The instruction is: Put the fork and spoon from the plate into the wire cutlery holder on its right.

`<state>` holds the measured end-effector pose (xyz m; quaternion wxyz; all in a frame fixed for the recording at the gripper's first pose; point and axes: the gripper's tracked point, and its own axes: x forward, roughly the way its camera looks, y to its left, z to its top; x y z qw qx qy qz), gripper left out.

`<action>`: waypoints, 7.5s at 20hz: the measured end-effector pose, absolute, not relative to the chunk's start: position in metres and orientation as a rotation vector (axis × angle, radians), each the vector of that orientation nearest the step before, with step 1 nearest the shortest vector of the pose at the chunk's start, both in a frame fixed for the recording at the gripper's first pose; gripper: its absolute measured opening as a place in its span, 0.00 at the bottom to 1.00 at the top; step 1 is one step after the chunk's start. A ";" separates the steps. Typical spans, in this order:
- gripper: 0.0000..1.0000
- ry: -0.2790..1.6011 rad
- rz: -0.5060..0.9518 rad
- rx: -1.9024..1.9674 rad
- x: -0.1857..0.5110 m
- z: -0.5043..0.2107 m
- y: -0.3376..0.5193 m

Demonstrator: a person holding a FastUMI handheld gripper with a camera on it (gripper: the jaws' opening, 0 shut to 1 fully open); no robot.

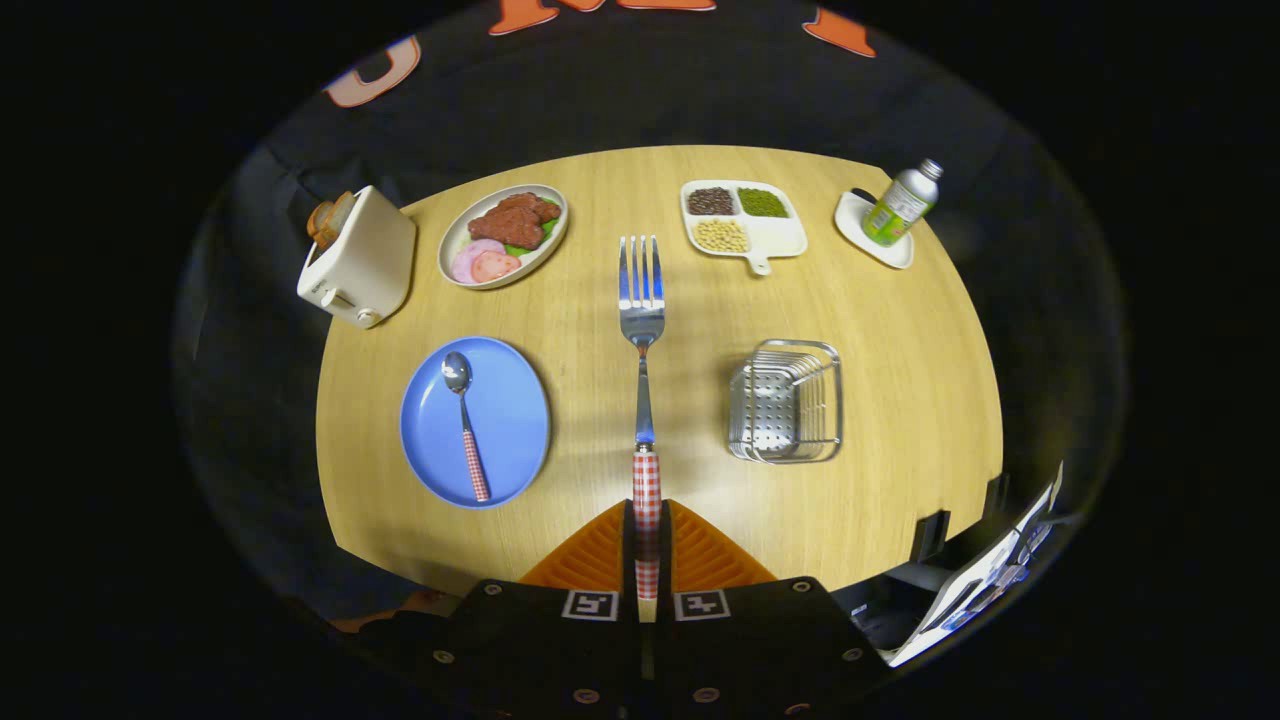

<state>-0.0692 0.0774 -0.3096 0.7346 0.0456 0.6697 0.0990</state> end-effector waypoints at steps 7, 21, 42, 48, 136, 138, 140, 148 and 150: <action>0.06 1.639 0.216 0.076 -0.085 -0.320 0.022; 0.07 2.028 0.427 0.030 -0.087 -0.342 -0.003; 0.10 2.308 0.535 -0.225 -0.058 -0.364 -0.009; 0.17 2.224 0.503 -0.074 -0.031 -0.369 0.005; 0.07 1.498 0.566 -0.105 -0.058 -0.341 0.206; 0.07 1.507 0.538 -0.085 -0.054 -0.335 0.176; 0.07 1.536 0.502 -0.042 -0.053 -0.331 0.145; 0.07 1.623 0.376 -0.082 -0.056 -0.334 0.044; 0.07 1.666 0.367 -0.092 -0.062 -0.337 0.030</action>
